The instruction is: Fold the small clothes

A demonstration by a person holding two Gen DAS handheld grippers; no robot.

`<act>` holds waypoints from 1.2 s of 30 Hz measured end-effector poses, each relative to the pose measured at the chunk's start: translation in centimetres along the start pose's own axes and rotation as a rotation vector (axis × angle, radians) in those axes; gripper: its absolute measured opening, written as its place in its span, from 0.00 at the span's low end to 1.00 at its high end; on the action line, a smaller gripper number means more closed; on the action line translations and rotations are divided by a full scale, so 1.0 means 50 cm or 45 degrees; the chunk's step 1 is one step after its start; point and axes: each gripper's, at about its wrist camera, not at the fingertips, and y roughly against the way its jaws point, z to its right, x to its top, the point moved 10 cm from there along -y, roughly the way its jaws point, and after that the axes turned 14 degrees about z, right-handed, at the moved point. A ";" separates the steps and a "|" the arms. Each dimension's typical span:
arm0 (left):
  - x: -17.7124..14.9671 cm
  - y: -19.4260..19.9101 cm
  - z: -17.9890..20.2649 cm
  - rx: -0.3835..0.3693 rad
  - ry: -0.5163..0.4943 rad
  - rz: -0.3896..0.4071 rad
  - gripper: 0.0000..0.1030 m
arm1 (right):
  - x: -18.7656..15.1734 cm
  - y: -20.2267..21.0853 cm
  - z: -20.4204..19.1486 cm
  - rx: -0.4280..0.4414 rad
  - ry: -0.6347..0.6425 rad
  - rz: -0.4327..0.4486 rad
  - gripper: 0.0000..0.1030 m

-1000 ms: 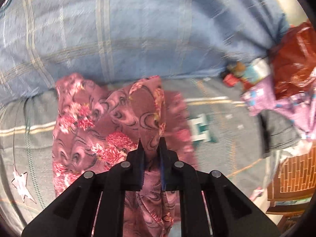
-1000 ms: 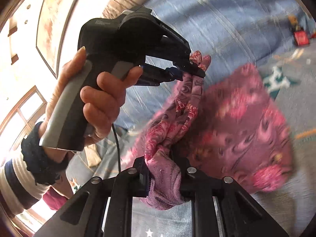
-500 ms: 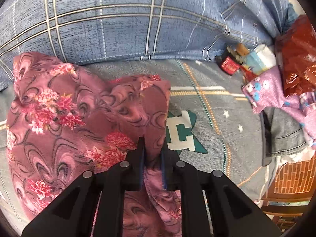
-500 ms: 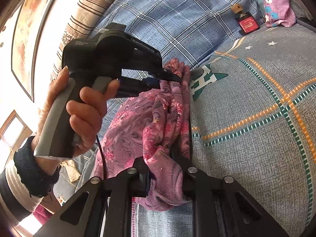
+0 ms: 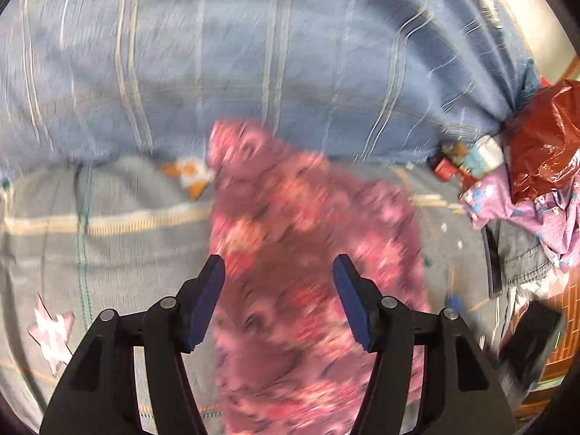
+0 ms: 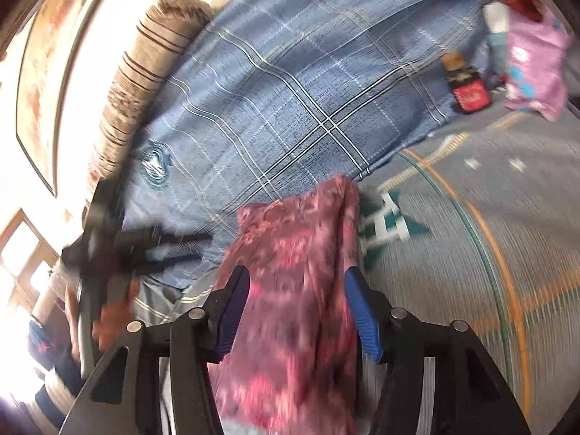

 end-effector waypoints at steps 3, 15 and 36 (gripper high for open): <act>-0.040 -0.023 -0.016 -0.032 0.041 -0.047 0.59 | 0.011 -0.098 0.014 -0.093 0.036 -0.120 0.55; -0.042 -0.029 -0.052 0.005 0.050 0.075 0.47 | 0.045 -0.231 -0.032 -0.124 0.317 -0.251 0.11; -0.054 0.021 -0.091 -0.024 0.141 0.048 0.47 | 0.019 -0.116 0.058 -0.259 0.214 -0.374 0.39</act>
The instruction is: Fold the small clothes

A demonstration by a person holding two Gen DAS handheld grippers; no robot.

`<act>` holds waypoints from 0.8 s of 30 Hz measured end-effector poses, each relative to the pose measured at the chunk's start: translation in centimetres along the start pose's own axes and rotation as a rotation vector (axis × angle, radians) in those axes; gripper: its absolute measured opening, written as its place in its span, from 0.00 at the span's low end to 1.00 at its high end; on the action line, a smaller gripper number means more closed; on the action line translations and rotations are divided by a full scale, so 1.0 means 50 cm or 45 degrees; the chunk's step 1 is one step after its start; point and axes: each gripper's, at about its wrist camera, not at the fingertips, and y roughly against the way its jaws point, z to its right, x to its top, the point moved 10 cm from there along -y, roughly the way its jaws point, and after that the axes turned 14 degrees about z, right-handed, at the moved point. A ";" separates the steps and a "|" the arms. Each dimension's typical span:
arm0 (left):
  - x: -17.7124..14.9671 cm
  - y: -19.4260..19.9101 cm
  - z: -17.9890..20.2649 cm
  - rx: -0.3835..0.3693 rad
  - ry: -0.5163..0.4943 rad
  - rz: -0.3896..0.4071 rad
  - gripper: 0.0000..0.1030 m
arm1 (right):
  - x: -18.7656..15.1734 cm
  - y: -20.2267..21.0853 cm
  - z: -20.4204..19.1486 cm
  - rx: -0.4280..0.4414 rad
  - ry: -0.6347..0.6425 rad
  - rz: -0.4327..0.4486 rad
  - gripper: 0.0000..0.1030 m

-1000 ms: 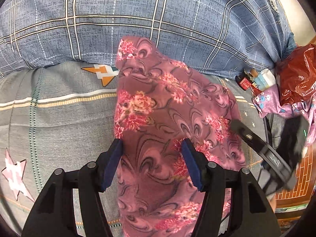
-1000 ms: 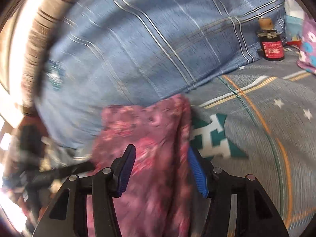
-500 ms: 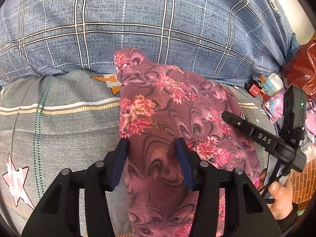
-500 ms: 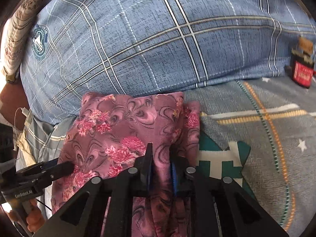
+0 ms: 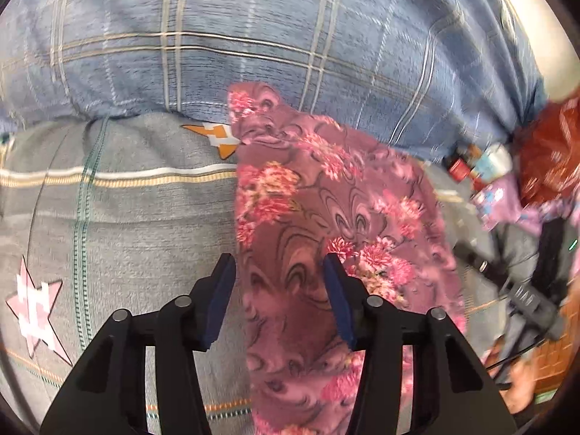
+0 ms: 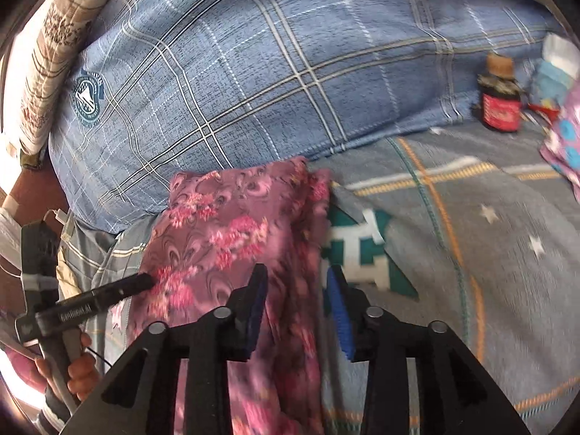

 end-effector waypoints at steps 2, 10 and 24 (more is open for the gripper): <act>0.002 0.006 -0.020 -0.063 0.103 -0.038 0.48 | -0.013 0.008 0.007 0.050 -0.069 -0.011 0.44; -0.039 -0.039 -0.013 -0.241 0.337 -0.221 0.54 | -0.050 -0.053 -0.014 0.253 -0.276 -0.072 0.46; -0.030 -0.032 0.019 -0.247 0.265 -0.109 0.24 | -0.045 -0.046 -0.106 0.185 0.032 -0.029 0.25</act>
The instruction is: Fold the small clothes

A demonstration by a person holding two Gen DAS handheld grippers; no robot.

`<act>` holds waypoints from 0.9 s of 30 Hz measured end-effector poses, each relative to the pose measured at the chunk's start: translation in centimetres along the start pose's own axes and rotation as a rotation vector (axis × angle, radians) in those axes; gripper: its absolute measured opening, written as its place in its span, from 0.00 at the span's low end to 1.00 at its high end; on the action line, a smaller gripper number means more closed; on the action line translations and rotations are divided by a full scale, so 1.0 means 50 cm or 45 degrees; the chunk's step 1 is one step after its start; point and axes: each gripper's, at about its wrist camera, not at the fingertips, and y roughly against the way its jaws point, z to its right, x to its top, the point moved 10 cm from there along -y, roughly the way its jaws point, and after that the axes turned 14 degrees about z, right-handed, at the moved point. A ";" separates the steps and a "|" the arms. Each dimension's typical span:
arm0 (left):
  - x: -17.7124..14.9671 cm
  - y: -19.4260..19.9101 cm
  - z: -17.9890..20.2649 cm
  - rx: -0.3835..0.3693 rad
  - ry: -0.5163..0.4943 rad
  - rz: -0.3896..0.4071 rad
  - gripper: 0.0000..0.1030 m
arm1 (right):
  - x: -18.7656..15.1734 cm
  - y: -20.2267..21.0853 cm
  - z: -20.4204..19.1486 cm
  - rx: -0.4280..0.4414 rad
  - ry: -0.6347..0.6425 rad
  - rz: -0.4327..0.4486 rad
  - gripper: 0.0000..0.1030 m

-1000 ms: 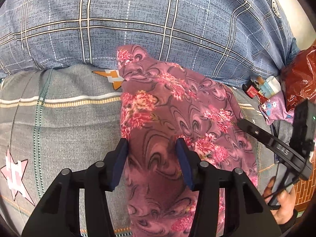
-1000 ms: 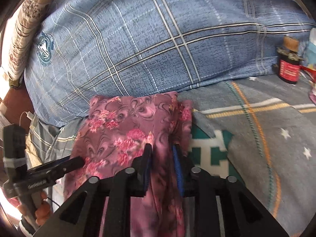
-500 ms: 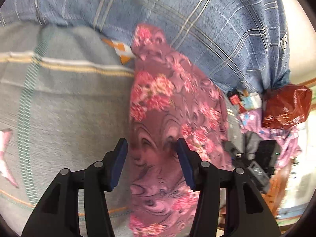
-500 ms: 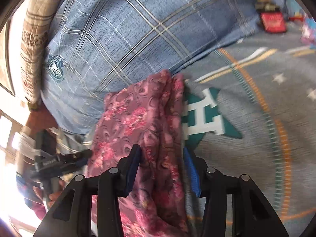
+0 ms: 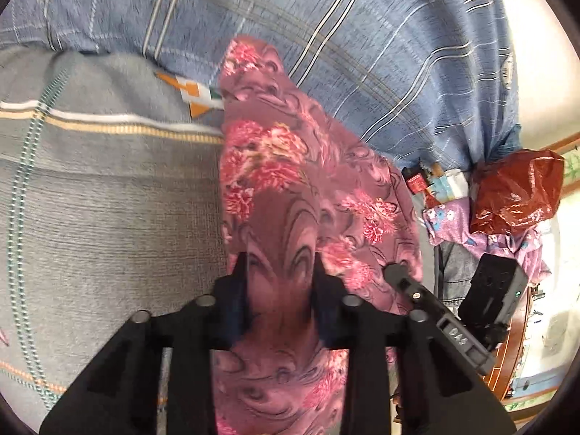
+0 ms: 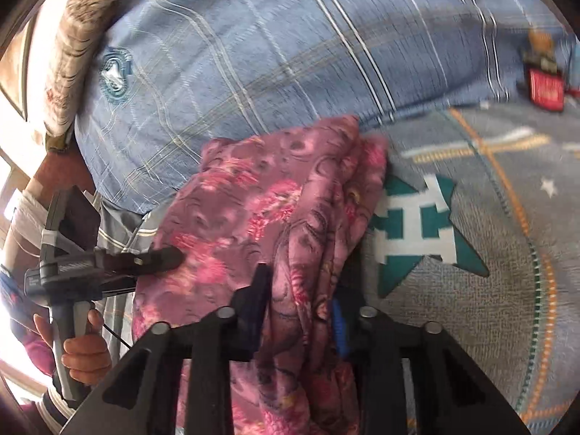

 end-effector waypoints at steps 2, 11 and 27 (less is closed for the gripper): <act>0.006 0.023 -0.001 -0.010 0.002 0.031 0.23 | 0.008 0.014 -0.029 0.034 -0.002 0.022 0.24; 0.106 0.227 -0.079 0.074 -0.127 0.287 0.23 | 0.023 -0.016 -0.260 0.246 0.061 0.061 0.24; 0.062 0.183 -0.321 0.309 -0.106 0.233 0.44 | -0.083 -0.105 -0.250 0.074 0.235 -0.031 0.30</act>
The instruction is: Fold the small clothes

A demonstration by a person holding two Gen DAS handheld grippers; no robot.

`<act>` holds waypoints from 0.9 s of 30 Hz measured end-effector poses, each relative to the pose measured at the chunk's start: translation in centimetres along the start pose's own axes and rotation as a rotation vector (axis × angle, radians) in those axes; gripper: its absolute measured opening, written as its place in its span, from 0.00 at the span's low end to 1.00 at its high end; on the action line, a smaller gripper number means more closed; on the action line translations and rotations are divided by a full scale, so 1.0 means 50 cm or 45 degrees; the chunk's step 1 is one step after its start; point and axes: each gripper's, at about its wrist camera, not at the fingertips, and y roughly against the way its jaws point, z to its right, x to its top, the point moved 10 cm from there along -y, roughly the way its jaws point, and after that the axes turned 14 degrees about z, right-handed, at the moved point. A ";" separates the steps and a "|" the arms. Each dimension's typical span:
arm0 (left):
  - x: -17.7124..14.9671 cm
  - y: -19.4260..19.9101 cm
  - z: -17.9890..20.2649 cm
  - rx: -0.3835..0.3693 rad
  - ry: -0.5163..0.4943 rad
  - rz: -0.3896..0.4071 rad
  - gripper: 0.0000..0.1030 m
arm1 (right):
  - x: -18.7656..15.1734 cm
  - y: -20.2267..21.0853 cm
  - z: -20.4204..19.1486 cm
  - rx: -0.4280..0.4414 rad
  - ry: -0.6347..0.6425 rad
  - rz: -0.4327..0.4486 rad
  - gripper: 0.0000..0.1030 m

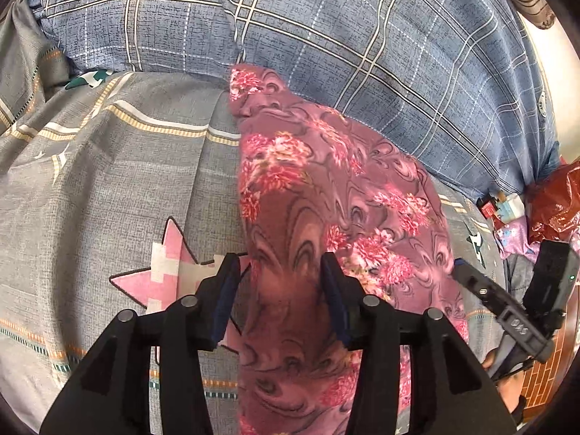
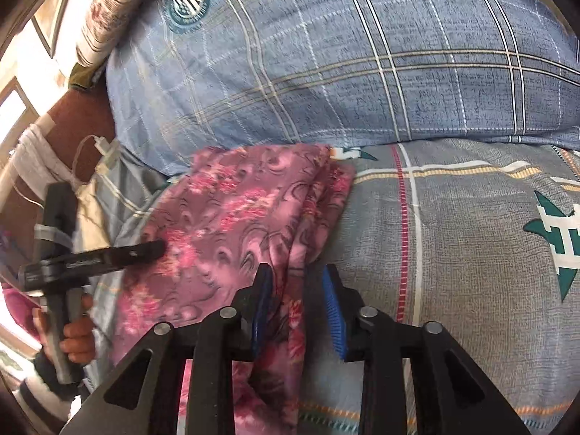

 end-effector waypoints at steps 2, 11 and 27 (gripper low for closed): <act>-0.011 0.011 0.000 -0.016 0.015 -0.003 0.45 | 0.006 0.025 -0.018 0.049 -0.018 0.019 0.30; -0.050 0.032 -0.038 -0.005 0.072 0.028 0.71 | -0.056 -0.020 -0.024 -0.054 0.109 -0.075 0.47; -0.149 0.235 -0.026 0.432 -0.536 0.281 0.81 | -0.146 0.193 -0.043 -0.479 0.331 -0.174 0.97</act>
